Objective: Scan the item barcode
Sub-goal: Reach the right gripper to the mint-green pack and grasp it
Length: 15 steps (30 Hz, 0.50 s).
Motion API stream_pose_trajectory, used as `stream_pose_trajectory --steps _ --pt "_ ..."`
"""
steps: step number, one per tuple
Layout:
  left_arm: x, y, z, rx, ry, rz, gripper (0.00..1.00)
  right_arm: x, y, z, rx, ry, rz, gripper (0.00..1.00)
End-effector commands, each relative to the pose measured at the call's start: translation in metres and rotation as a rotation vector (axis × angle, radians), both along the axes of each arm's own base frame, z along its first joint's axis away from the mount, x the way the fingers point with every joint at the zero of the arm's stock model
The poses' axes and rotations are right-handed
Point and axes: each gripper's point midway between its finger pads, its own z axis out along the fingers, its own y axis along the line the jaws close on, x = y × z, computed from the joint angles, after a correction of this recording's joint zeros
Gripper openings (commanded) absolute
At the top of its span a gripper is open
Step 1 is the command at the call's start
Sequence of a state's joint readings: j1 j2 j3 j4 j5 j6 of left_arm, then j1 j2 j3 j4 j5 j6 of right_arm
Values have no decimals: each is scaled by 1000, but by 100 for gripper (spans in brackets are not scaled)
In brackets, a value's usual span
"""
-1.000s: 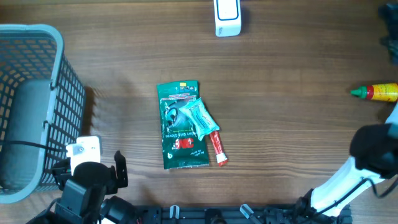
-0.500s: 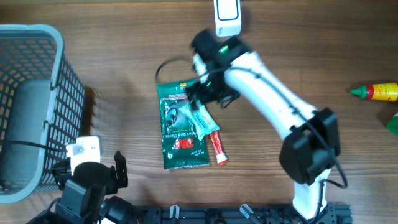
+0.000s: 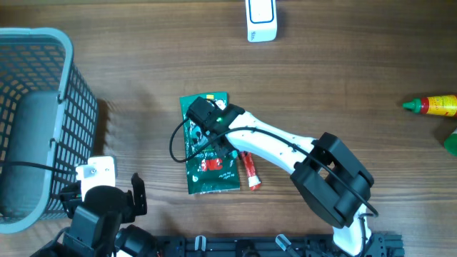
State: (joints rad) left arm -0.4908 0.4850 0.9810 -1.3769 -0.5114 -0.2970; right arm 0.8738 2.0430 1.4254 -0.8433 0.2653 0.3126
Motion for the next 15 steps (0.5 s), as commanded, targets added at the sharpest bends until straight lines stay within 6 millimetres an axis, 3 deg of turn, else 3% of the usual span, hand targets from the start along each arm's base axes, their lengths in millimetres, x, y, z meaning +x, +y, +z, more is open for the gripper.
stream_pose_trajectory --steps 1,3,6,8,10,12,15 --pt "0 1 2 -3 -9 3 100 11 -3 17 -20 -50 -17 4" --pt "0 1 2 -3 -9 3 100 22 10 66 51 -84 -29 4" --pt "0 1 2 -3 -9 3 100 18 25 109 229 -6 -17 4" --pt "0 1 2 -3 -9 3 100 0 43 145 507 168 91 4" --pt "0 1 2 -3 -9 3 100 -36 59 193 884 411 370 5" --pt "0 1 2 -3 -9 3 100 -49 52 224 1114 524 465 5" --pt "0 1 2 -3 -9 3 100 -40 35 242 1270 637 329 6"
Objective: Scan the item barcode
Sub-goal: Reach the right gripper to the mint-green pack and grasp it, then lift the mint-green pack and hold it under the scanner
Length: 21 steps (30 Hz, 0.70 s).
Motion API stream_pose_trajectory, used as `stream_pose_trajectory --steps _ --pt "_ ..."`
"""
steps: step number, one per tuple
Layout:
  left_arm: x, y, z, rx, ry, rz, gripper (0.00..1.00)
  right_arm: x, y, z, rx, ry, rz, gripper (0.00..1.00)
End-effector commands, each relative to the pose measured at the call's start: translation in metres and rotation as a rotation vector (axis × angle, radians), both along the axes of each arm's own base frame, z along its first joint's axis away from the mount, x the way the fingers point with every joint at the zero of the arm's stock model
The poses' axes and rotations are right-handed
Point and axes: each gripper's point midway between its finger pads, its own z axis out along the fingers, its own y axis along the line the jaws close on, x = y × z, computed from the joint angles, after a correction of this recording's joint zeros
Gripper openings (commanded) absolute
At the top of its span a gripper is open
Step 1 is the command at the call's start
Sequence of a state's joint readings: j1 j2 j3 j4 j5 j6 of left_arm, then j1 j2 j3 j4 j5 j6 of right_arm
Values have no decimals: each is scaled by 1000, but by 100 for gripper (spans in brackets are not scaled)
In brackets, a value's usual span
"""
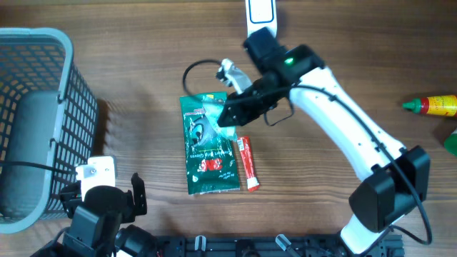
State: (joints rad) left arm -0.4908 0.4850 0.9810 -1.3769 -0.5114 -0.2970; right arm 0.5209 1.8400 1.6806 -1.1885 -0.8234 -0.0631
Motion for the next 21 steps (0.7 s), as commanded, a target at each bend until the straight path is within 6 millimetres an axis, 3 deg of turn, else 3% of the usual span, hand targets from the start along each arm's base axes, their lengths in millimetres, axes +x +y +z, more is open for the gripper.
stream_pose_trajectory --steps 1,2,7,9,11,12,13,16,19,21 --pt "0 1 2 -3 -9 3 100 -17 11 62 390 250 38 6" --pt "0 1 2 -3 -9 3 100 -18 10 73 423 365 0 6" --pt "0 1 2 -3 -9 3 100 -22 11 98 517 497 6 4" --pt "0 1 2 -3 -9 3 100 -21 12 101 563 425 43 4" --pt "0 1 2 -3 -9 3 100 -13 13 79 584 27 175 4" --pt "0 1 2 -3 -9 3 100 -12 10 63 534 -106 227 4" --pt "0 1 2 -3 -9 3 100 -15 9 60 538 -144 256 4" --pt "0 1 2 -3 -9 3 100 -33 3 72 615 -79 272 4" --pt "0 1 2 -3 -9 3 100 -60 -13 62 546 -42 326 4" --pt "0 1 2 -3 -9 3 100 -68 -18 56 504 7 306 4"
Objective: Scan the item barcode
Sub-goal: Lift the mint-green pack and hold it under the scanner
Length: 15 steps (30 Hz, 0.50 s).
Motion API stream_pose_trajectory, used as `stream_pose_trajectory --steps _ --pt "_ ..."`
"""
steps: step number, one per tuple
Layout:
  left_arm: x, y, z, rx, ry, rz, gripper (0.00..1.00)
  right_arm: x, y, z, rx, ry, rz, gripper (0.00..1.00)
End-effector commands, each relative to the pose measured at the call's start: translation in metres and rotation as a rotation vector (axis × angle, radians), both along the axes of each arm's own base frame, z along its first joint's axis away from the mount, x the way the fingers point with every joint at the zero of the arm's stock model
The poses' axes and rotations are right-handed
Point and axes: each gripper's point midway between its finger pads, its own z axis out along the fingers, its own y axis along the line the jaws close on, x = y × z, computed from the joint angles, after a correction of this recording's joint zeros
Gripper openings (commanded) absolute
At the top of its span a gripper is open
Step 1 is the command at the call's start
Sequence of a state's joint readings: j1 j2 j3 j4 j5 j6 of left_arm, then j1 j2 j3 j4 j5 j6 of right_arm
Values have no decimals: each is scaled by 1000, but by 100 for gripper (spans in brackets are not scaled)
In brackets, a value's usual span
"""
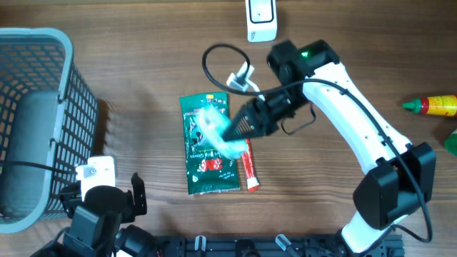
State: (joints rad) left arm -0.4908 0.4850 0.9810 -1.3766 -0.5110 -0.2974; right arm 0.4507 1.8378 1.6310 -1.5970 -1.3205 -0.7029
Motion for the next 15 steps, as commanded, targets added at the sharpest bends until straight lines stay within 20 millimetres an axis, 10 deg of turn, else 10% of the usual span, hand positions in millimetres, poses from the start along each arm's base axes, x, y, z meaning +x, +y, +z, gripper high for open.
stream_pose_trajectory --steps 1,9,15 --pt "0 1 2 -3 -9 3 100 -10 -6 -7 44 -107 44 4" --pt "0 1 2 -3 -9 3 100 -51 -27 -61 -75 94 66 5" --pt "0 1 2 -3 -9 3 100 -77 -40 -60 -26 23 90 4"
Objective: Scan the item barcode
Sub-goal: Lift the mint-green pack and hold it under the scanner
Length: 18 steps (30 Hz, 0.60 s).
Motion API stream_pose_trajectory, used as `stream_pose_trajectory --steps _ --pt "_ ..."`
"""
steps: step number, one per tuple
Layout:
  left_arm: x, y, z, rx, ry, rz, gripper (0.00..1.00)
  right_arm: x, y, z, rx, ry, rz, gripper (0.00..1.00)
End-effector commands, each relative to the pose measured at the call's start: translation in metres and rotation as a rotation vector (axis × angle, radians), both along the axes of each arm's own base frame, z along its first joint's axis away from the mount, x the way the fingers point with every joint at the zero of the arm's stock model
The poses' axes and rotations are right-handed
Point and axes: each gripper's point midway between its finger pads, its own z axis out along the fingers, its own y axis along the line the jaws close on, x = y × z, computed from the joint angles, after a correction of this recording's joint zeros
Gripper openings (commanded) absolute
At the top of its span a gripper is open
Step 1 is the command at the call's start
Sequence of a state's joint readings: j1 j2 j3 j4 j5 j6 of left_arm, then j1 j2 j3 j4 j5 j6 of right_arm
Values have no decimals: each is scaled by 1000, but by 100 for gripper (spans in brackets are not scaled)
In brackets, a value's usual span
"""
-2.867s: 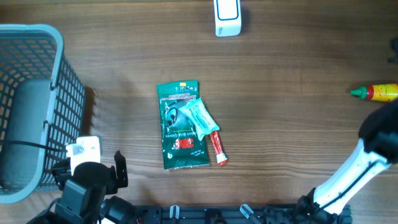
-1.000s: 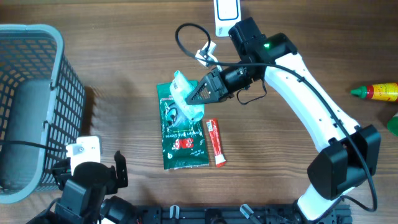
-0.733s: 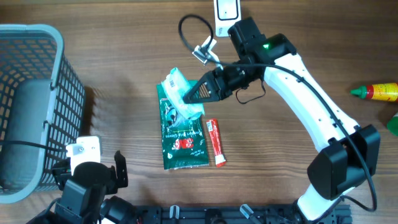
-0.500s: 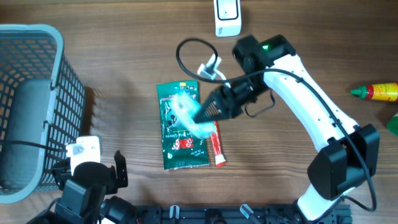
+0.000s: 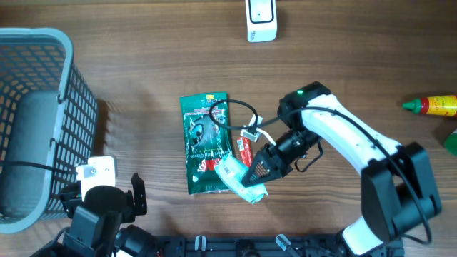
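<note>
My right gripper (image 5: 254,173) is low over the table's front middle, shut on a pale whitish packet (image 5: 239,178) that sticks out to its left. The packet overlaps the lower right corner of a green packet (image 5: 206,143) lying flat on the table. Beside that, a thin red sachet (image 5: 245,148) lies partly under the arm's cable. A white barcode scanner (image 5: 261,21) stands at the far edge, well away from the held packet. My left arm (image 5: 100,210) sits at the front left corner, and how its fingers stand does not show.
A grey-blue wire basket (image 5: 68,107) fills the left side. A red and yellow bottle with a green cap (image 5: 432,106) lies at the right edge, with a green object (image 5: 451,143) below it. Wooden table (image 5: 143,57) all around.
My right gripper has moved toward the front, from over the green packet's middle to its lower right corner, the pale packet still in it.
At first my right gripper was down on the green packet. It then stood higher up, near the scanner, with a pale packet at its tip. Later it was over the green packet's middle, blurred. Now it is at the front. My left arm has not moved.
</note>
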State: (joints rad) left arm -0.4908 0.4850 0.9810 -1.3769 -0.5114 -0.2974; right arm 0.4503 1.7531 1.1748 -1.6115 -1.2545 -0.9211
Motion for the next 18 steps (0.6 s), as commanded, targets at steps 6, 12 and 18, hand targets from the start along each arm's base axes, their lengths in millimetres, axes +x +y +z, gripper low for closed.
stream_pose_trajectory --steps 6,12,18 --pt "0 1 2 -3 -9 3 100 1 -11 11 15 -319 41 5" --pt "0 1 2 -3 -9 3 100 160 -23 -55 -602 -541 -568 5" --pt "0 1 2 -3 -9 3 100 260 -73 -33 -823 -879 -1011 5"
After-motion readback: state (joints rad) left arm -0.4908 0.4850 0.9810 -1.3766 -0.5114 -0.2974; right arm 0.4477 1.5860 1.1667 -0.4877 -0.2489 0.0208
